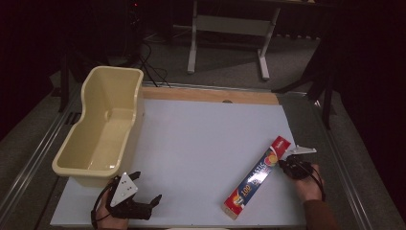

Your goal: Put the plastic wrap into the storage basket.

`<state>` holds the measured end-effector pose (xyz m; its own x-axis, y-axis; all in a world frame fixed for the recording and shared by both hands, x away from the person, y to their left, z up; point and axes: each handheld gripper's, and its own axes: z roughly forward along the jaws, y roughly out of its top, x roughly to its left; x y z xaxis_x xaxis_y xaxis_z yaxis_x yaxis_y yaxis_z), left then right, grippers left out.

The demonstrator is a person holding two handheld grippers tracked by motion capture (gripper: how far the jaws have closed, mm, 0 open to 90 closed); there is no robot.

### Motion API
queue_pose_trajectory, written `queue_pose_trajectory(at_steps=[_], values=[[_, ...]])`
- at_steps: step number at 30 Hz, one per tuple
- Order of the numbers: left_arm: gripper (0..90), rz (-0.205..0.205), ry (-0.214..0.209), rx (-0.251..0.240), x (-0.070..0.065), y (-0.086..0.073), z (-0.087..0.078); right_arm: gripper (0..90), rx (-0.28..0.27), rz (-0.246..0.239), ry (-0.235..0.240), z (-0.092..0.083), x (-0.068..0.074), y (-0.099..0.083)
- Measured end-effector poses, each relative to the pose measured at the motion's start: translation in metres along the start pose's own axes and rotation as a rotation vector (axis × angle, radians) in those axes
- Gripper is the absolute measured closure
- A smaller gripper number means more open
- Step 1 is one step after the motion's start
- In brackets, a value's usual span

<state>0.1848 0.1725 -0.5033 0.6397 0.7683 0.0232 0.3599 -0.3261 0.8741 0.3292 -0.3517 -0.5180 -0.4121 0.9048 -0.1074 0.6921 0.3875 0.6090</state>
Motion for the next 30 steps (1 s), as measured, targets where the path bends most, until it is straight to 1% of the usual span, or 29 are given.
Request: queue_pose_trajectory(at_steps=[4, 7, 9, 13, 15, 18, 21, 22, 23, 24, 26, 28, 29, 30], values=[[0.8, -0.001, 0.002, 0.0, 0.0, 0.0, 0.0, 90.0, -0.01, -0.006, 0.018, 0.014, 0.009, 0.021], [0.8, -0.002, 0.004, -0.001, 0.0, 0.0, -0.001, 90.0, -0.022, -0.012, 0.037, 0.025, 0.018, 0.037], [0.8, -0.002, 0.005, -0.004, 0.0, 0.0, -0.001, 90.0, -0.033, -0.013, 0.052, 0.03, 0.028, 0.047], [0.8, -0.004, 0.006, -0.004, 0.0, 0.0, -0.001, 90.0, -0.045, -0.034, 0.089, 0.043, 0.051, 0.064], [0.8, -0.003, 0.007, -0.007, 0.0, 0.0, -0.002, 90.0, -0.045, -0.049, 0.105, 0.049, 0.062, 0.073], [0.8, -0.005, 0.007, -0.006, 0.0, 0.0, -0.002, 90.0, -0.044, -0.084, 0.151, 0.058, 0.08, 0.085], [0.8, -0.003, 0.008, -0.007, 0.0, 0.0, -0.003, 90.0, -0.044, -0.118, 0.18, 0.061, 0.095, 0.093], [0.8, -0.002, 0.008, -0.007, 0.0, 0.0, -0.003, 90.0, -0.049, -0.124, 0.2, 0.061, 0.1, 0.094], [0.8, -0.003, 0.008, -0.008, 0.0, 0.0, -0.004, 90.0, -0.056, -0.143, 0.226, 0.06, 0.107, 0.095], [0.8, -0.004, 0.009, -0.008, 0.001, 0.0, -0.004, 90.0, -0.057, -0.151, 0.233, 0.059, 0.11, 0.095], [0.8, -0.005, 0.01, -0.008, 0.001, -0.001, -0.004, 90.0, -0.052, -0.196, 0.261, 0.057, 0.119, 0.095], [0.8, -0.004, 0.011, -0.008, 0.0, 0.0, -0.004, 90.0, -0.042, -0.232, 0.295, 0.055, 0.124, 0.095], [0.8, -0.005, 0.011, -0.01, 0.0, 0.0, -0.004, 89.8, -0.036, -0.238, 0.288, 0.054, 0.125, 0.096], [0.8, -0.006, 0.011, -0.012, 0.0, 0.0, -0.004, 87.3, -0.041, -0.233, 0.283, 0.051, 0.124, 0.096]])
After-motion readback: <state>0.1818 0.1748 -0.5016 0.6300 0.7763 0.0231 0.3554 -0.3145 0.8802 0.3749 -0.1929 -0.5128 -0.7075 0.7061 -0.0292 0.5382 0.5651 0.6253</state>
